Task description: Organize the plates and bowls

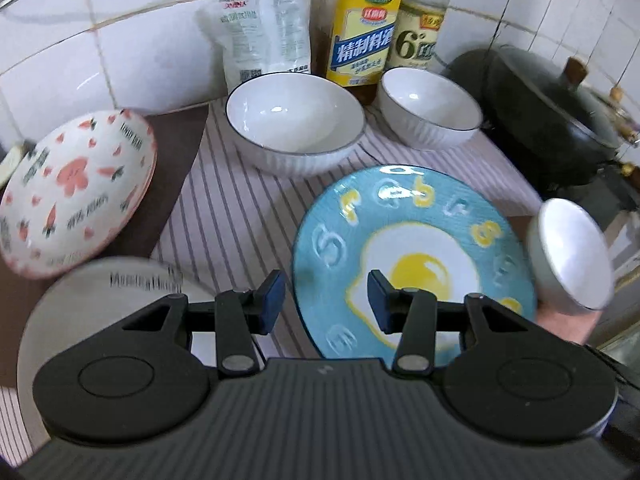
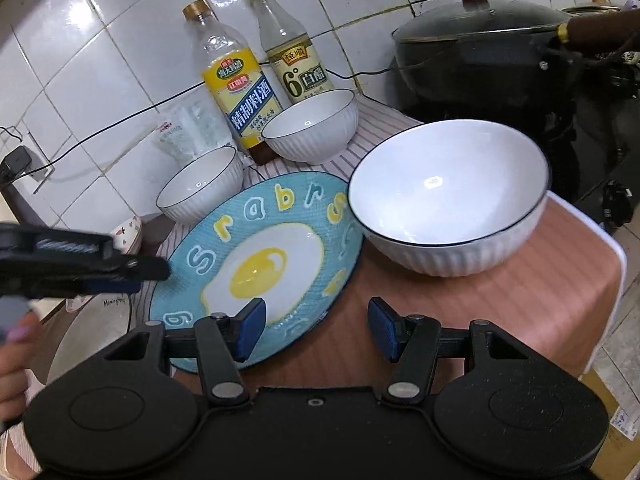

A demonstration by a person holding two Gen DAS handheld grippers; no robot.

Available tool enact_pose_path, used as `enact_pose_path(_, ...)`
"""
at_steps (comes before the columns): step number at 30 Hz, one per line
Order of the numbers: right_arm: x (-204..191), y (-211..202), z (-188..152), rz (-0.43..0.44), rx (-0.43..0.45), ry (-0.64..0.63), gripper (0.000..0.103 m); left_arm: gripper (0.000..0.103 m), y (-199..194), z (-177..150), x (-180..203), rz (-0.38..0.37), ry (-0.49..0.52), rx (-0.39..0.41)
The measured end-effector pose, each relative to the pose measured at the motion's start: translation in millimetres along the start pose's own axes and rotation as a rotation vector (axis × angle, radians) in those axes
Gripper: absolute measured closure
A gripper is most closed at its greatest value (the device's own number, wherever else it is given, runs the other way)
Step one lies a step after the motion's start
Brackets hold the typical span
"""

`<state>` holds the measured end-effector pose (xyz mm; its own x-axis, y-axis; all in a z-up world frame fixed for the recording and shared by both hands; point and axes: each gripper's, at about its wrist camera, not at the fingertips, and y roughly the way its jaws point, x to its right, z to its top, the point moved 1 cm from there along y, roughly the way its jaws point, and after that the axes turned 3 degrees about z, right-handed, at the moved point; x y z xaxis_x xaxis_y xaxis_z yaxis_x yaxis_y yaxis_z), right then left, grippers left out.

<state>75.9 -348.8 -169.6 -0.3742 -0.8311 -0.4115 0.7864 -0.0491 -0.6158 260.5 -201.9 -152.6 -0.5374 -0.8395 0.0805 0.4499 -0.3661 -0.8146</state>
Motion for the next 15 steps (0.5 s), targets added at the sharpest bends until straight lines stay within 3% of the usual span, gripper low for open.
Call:
enact_pose_path(8,-3,15,5,-0.019,-0.003,0.014,0.057,0.062,43,22,-16,-0.012,0.066,-0.064)
enact_pose_path(12,0,14,2,-0.045,0.005,0.004,0.074,0.078,48,28,-25,-0.108,0.033,-0.100)
enact_pose_path(15,2,14,3,-0.045,0.005,0.006,0.077,0.087,49,26,-21,-0.148,0.044,-0.112)
